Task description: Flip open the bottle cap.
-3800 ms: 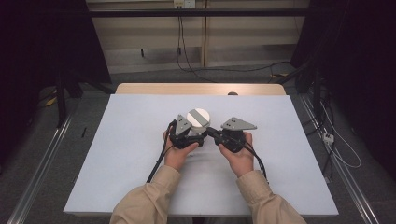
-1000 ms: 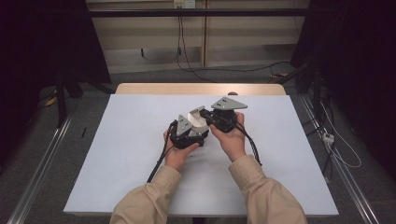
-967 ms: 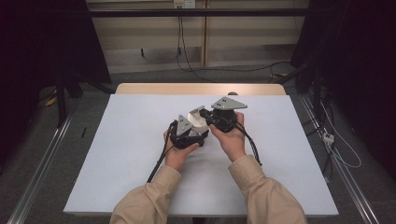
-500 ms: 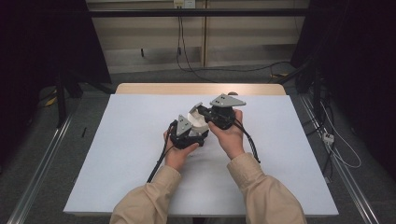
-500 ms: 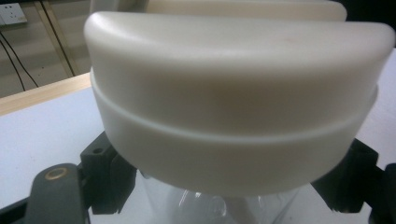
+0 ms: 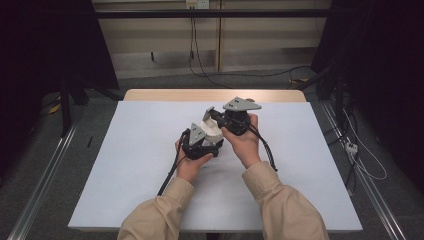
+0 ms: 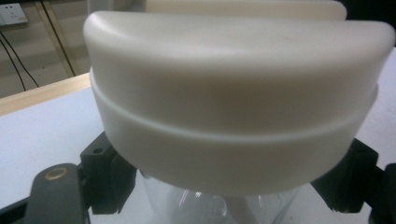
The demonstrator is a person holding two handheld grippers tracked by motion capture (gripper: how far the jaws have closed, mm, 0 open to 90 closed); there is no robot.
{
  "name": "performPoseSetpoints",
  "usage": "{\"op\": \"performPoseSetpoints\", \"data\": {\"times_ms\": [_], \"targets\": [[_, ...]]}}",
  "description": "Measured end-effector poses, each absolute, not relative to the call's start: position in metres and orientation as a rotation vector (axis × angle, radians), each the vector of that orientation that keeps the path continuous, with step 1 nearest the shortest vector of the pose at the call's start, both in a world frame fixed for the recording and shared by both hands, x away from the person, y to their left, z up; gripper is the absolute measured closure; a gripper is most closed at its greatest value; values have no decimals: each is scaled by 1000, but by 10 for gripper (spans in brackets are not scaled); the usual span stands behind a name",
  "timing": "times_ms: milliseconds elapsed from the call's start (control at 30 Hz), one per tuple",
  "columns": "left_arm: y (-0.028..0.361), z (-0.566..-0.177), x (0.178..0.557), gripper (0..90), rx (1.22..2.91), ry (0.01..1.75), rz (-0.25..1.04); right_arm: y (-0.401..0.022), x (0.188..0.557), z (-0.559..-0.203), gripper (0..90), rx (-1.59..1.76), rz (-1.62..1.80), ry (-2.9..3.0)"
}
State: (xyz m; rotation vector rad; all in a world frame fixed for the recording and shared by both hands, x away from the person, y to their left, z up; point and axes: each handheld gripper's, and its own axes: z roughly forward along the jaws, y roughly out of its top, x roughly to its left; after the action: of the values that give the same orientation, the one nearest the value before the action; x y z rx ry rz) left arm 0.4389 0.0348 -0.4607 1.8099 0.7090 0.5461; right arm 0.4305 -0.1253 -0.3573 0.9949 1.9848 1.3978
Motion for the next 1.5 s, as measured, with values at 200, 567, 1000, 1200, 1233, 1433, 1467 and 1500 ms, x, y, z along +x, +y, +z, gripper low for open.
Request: {"op": "performPoseSetpoints", "data": {"times_ms": [200, 567, 1000, 1200, 1233, 1433, 1467, 1500], "targets": [[35, -461, 439, 186, 1812, 707, 546, -123, 433, -357, 900, 994, 1404, 1988], [35, -461, 439, 186, 1812, 710, 541, -121, 438, -357, 900, 988, 1402, 1989], [34, -461, 439, 186, 1813, 709, 542, -119, 442, -356, 900, 989, 1409, 1989], [34, -461, 439, 187, 1812, 711, 542, -119, 444, -356, 900, 991, 1411, 1989], [34, -461, 439, 186, 1812, 712, 542, -118, 444, -356, 900, 989, 1410, 1987], [34, -461, 439, 186, 1810, 721, 544, -117, 446, -356, 900, 994, 1419, 1987], [34, -461, 439, 186, 1815, 710, 544, -117, 446, -356, 900, 992, 1418, 1987], [34, -461, 439, 186, 1811, 721, 544, -117, 447, -356, 900, 994, 1421, 1986]]}}
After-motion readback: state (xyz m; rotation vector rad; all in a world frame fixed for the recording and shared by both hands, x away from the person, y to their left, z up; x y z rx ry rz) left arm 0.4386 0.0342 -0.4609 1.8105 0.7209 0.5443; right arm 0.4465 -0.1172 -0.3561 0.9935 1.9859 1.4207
